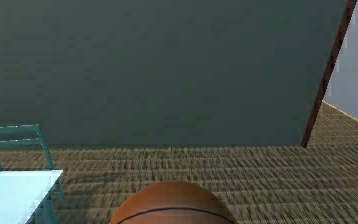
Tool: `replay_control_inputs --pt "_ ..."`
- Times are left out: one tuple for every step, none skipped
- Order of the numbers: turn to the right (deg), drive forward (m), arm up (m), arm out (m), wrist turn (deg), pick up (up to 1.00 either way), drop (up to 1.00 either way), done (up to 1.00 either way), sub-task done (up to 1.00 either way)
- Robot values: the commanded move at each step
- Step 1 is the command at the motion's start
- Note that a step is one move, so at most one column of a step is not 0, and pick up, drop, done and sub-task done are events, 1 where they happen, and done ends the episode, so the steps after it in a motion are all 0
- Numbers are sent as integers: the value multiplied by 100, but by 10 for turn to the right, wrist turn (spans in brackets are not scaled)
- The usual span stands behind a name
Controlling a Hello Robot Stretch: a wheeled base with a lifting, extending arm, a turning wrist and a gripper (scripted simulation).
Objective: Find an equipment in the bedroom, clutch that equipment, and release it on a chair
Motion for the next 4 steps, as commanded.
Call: replay_control_inputs --pt "-60 0 0 0 0 0 0 0 0" --pt "450 0 0 0 0 0 0 0 0" --pt "120 0 0 0 0 0 0 0 0" --pt "-450 0 0 0 0 0 0 0 0"
